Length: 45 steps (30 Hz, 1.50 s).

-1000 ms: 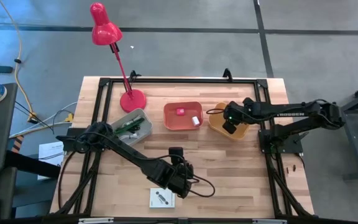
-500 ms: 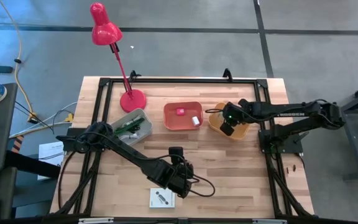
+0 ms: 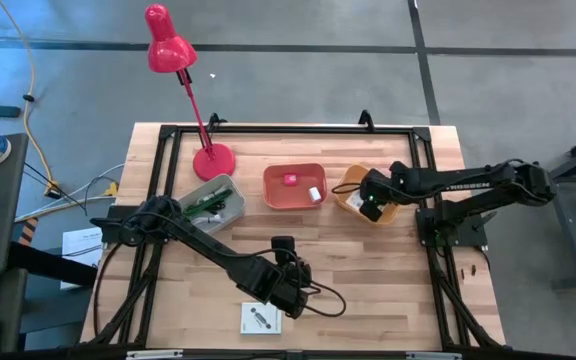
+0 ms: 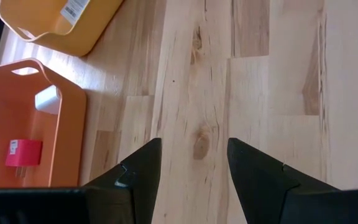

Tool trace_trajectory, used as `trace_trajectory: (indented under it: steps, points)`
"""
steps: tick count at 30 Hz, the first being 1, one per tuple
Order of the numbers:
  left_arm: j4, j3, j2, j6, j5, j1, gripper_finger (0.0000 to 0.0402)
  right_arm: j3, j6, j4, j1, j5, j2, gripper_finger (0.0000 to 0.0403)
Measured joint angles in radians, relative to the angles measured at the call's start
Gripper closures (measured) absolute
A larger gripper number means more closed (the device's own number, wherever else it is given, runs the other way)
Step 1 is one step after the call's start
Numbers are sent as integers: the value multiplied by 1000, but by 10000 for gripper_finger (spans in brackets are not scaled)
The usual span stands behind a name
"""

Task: Pick and place items into bin
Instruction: Put the white box on top of the other white box in the yellow bin

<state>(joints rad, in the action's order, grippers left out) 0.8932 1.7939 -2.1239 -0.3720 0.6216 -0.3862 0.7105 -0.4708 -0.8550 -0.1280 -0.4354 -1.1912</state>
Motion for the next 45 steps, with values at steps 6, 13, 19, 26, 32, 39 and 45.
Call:
trace_trajectory:
  steps: [6, 13, 19, 26, 32, 39, 45]
  points:
    - [0, 0, 0, 0, 0, 0, 229, 0, -1, 38, 0, 60, 0, 401]
    - [9, 0, 20, 82, -75, 0, 229, 0, -2, 107, 0, 189, 29, 395]
    - [165, 0, 100, 95, -102, -12, 229, 31, -19, 144, 0, 205, 136, 397]
    - [244, 2, 210, 143, -231, -108, 229, 80, -22, 196, 22, 380, 273, 401]
    - [252, -21, 215, 47, -251, -242, 229, 74, -54, 246, 141, 411, 330, 398]
    - [105, -178, 210, -179, -198, -352, 229, 72, -79, 371, 306, 407, 308, 400]
    - [-117, -339, 209, -308, -171, -369, 229, 72, -33, 544, 439, 376, 273, 396]
